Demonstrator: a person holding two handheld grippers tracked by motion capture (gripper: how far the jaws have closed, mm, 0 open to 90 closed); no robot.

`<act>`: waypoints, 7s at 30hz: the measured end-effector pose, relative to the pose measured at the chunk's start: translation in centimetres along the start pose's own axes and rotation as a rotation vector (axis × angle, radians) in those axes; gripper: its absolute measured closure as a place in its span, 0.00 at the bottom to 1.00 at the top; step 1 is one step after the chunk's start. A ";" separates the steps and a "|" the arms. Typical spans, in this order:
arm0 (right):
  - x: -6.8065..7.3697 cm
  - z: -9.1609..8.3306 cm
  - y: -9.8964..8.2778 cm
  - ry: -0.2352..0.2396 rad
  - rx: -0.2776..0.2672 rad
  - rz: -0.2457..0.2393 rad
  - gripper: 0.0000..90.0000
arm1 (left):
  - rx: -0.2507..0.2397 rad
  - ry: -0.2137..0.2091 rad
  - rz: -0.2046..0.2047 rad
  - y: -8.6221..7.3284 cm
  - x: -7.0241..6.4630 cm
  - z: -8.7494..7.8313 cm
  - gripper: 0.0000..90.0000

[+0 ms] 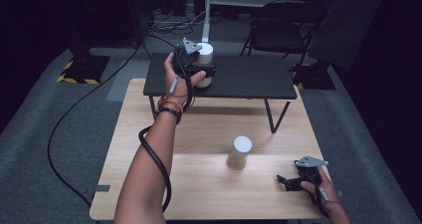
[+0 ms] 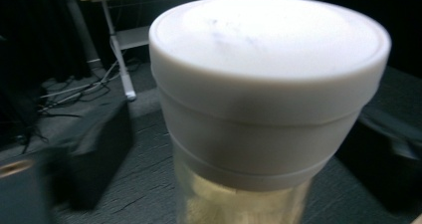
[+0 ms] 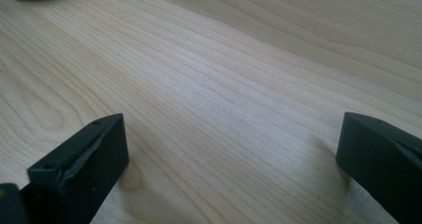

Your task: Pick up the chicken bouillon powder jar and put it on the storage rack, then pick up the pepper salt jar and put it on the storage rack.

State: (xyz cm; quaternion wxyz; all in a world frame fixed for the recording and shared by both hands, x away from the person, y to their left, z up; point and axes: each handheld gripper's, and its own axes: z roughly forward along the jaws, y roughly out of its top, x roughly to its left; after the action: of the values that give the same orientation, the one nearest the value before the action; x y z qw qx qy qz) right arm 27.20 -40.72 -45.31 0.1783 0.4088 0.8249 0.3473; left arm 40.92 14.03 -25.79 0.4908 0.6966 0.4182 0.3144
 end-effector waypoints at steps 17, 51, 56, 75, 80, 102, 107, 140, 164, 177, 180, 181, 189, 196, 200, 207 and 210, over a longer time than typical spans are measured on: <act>-0.1 0.0 0.0 0.005 0.001 -0.003 0.00 | -0.038 0.031 0.063 -0.1 -1.4 -3.3 0.01; -0.1 0.0 0.0 0.006 0.001 -0.003 0.00 | -0.039 0.013 0.356 -7.2 -5.9 -8.0 0.01; -0.2 0.0 0.0 0.007 0.001 -0.006 0.00 | -0.030 0.008 0.400 -8.5 -6.6 -8.4 0.01; -0.2 0.0 0.0 0.008 0.001 -0.006 0.00 | 0.046 -0.041 0.452 -12.9 -7.7 -9.5 0.01; -0.2 0.0 0.0 0.008 0.000 -0.006 0.00 | 0.102 -0.049 0.472 -13.9 -7.7 -9.4 0.01; -0.2 0.0 0.0 0.008 0.000 -0.007 0.00 | 0.299 -0.048 0.447 -19.2 -6.7 -9.1 0.01; -0.2 0.0 0.0 0.008 0.000 -0.007 0.00 | 0.327 -0.046 0.402 -20.2 -6.1 -9.3 0.01; -0.2 0.0 0.0 0.008 0.000 -0.007 0.00 | 0.480 -0.083 0.007 -24.1 1.0 -10.6 0.01; -0.4 0.1 0.1 0.008 0.000 -0.009 0.00 | 0.482 -0.095 0.017 -24.1 1.6 -10.8 0.00; -0.4 0.1 0.1 0.007 0.000 -0.008 0.00 | 0.481 -0.095 0.018 -24.1 1.6 -10.8 0.00; -0.4 0.1 0.1 0.007 0.000 -0.008 0.00 | 0.481 -0.093 0.017 -24.1 1.6 -10.8 0.00; -0.4 0.1 0.1 0.007 0.000 -0.008 0.00 | 0.481 -0.094 0.018 -24.1 1.6 -10.8 0.00; -0.2 0.0 0.1 0.000 0.001 -0.010 0.00 | 0.482 -0.096 0.020 -24.1 1.6 -10.8 0.01; 0.1 -0.3 0.2 -0.009 -0.012 -0.020 0.02 | 0.481 -0.096 0.019 -24.1 1.6 -10.8 0.00; 0.1 -0.9 0.0 -0.006 -0.049 -0.011 0.02 | 0.482 -0.096 0.019 -24.1 1.6 -10.8 0.01; 0.3 -2.0 -0.5 -0.005 -0.138 0.025 0.02 | 0.481 -0.095 0.020 -24.1 1.6 -10.8 0.01; 0.5 -2.4 -0.7 -0.008 -0.176 0.036 0.02 | 0.481 -0.096 0.019 -24.1 1.6 -10.8 0.00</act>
State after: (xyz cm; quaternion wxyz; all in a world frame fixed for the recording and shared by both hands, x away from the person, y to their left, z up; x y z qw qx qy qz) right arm 25.10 -41.60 -44.19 0.2104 0.4077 0.7830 0.4199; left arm 25.90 24.04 -45.15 0.3269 0.8115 0.4508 0.1770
